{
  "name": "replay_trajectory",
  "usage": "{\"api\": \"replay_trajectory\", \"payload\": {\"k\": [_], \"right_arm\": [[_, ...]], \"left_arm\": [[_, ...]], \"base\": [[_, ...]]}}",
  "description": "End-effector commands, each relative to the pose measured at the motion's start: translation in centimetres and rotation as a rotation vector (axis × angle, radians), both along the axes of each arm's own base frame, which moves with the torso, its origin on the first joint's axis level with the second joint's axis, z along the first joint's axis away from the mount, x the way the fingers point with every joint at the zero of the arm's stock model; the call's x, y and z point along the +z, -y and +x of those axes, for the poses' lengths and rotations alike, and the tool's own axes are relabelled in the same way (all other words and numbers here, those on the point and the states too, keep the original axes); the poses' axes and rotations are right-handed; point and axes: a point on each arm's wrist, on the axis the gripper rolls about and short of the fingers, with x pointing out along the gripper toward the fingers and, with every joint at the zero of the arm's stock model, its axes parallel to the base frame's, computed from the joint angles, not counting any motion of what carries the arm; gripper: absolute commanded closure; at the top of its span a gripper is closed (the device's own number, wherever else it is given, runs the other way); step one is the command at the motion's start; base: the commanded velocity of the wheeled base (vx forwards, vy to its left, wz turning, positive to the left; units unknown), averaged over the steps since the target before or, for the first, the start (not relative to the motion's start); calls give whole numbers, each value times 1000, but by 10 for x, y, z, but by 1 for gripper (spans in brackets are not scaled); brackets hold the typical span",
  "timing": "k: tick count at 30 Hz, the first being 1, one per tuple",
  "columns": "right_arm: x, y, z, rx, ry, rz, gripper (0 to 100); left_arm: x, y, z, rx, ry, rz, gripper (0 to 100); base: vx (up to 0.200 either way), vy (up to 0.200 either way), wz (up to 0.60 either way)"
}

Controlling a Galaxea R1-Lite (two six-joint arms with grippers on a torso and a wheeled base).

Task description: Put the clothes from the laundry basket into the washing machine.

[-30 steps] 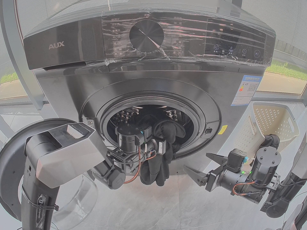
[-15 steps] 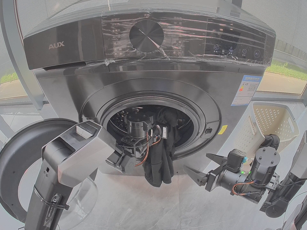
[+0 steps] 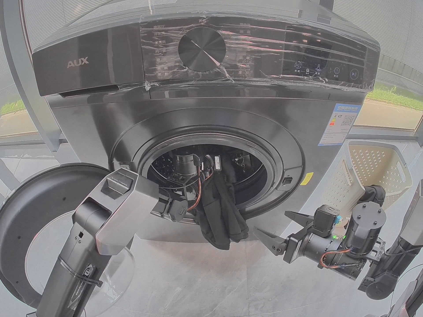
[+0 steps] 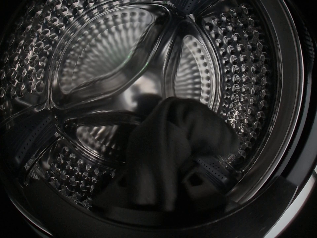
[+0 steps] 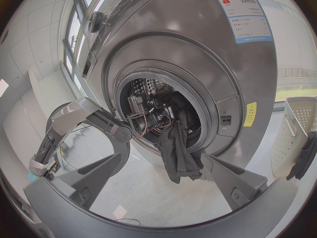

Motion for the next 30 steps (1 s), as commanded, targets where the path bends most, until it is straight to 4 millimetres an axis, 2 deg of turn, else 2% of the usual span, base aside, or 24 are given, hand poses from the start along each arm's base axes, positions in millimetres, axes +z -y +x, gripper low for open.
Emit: {"api": "replay_trajectory", "payload": {"k": [1,6,11,14,18,19,21,30], "right_arm": [[0,0,0,0,0,-2,0],[0,0,0,0,-1,0,0],[0,0,0,-1,1,-1,0],[0,0,0,-1,0,-2,0],[0,0,0,-1,1,-1,0],[0,0,0,0,1,-1,0],[0,0,0,0,0,-2,0],[-1,0,0,-1,-1,-3,0]], "left_arm": [[-8,-4,2,9,-15,5,0],[-10,-5,-6,2,-62,12,0],[9,-13,-33,-33,-191,82,0],[13,-15,-47,-86,-262,118,0],[8,-18,-57,-118,-326,151,0],[-2,-20,-63,-131,-373,184,0],[-9,-21,-67,-135,-391,204,0],[-36,-16,-66,-147,-425,252,0]], "base": [[0,0,0],[0,0,0],[0,0,0],[0,0,0],[0,0,0],[0,0,0],[0,0,0],[0,0,0]]}}
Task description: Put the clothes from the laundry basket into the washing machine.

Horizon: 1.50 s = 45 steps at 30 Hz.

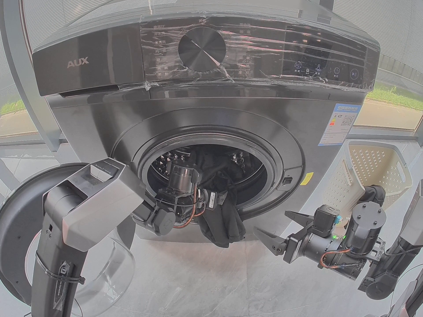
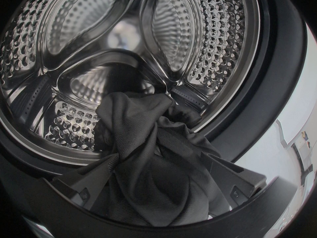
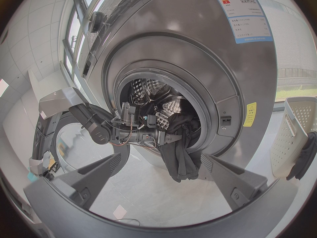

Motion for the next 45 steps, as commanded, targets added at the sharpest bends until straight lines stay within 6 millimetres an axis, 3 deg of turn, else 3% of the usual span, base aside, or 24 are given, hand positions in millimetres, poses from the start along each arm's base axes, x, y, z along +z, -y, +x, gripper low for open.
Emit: {"api": "replay_trajectory", "payload": {"k": [1,12,13,24,29,33,39,40,45], "right_arm": [[-1,0,0,0,-2,-2,0],[-1,0,0,1,-3,-1,0],[-1,0,0,1,-4,-2,0],[-1,-1,0,3,-4,-2,0],[-1,-1,0,3,-4,-2,0],[-1,-1,0,3,-4,-2,0],[-1,0,0,1,-4,-2,0],[-1,0,0,1,-5,0,0],[-1,0,0,1,-5,-3,0]], "left_arm": [[-12,2,0,-4,-18,11,0],[-35,5,3,-6,-48,29,0],[-36,5,3,-6,-54,32,100],[-24,8,13,19,-6,-14,100],[6,12,33,97,129,-135,100],[15,8,46,138,198,-176,100],[16,7,51,154,218,-191,100],[16,8,51,153,220,-194,0],[14,10,47,148,205,-189,0]], "base": [[0,0,0],[0,0,0],[0,0,0],[0,0,0],[0,0,0],[0,0,0],[0,0,0],[0,0,0],[0,0,0]]}}
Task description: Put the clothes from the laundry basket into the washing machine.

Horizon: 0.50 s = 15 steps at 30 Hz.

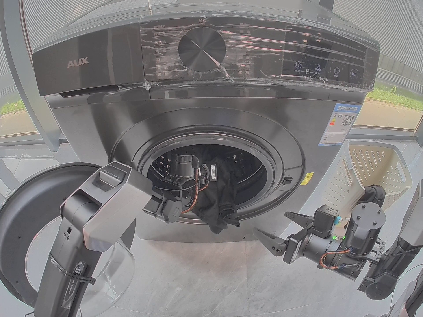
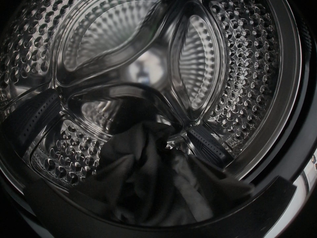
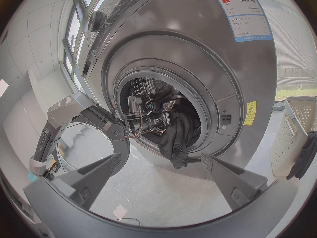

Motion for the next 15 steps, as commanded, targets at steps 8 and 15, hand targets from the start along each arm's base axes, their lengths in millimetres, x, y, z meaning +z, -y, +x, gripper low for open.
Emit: {"api": "replay_trajectory", "payload": {"k": [8,15], "right_arm": [[0,0,0,-1,0,-1,0],[0,1,0,-1,-1,-2,0]], "left_arm": [[-14,11,-37,-94,-119,68,0],[-37,16,-50,-148,-188,107,0]], "base": [[0,0,0],[0,0,0]]}}
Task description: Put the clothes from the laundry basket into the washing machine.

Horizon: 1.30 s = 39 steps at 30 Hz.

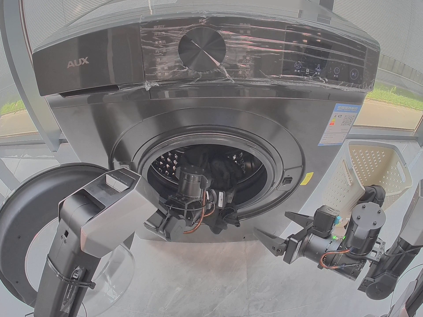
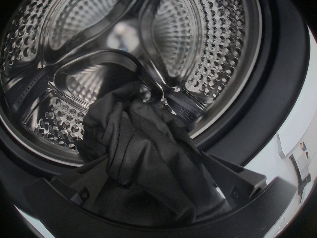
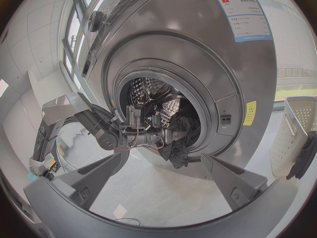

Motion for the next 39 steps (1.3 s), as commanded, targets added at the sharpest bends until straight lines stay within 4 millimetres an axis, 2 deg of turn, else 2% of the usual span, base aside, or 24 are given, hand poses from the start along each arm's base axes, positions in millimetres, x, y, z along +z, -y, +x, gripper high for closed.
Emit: {"api": "replay_trajectory", "payload": {"k": [1,9,10,16,23,28,31,39], "right_arm": [[0,0,-1,3,-1,-1,0],[-1,0,-1,6,-4,0,0],[-1,0,-1,8,-4,0,0],[-1,0,-1,8,-4,0,0],[-1,0,0,5,-4,-1,0],[-1,0,0,3,-4,-1,0],[-1,0,0,3,-4,-1,0],[-1,0,0,2,-6,-3,0]], "left_arm": [[-6,5,-8,-25,-24,13,0],[-21,2,-5,-22,-40,44,0],[-22,1,-4,-22,-39,50,100],[-18,1,-2,-15,-20,42,100],[19,-3,26,70,125,-44,100],[35,-7,39,101,197,-100,100],[44,-8,53,151,257,-137,100],[50,-6,67,170,319,-175,100]], "base": [[0,0,0],[0,0,0],[0,0,0],[0,0,0],[0,0,0],[0,0,0],[0,0,0],[0,0,0]]}}
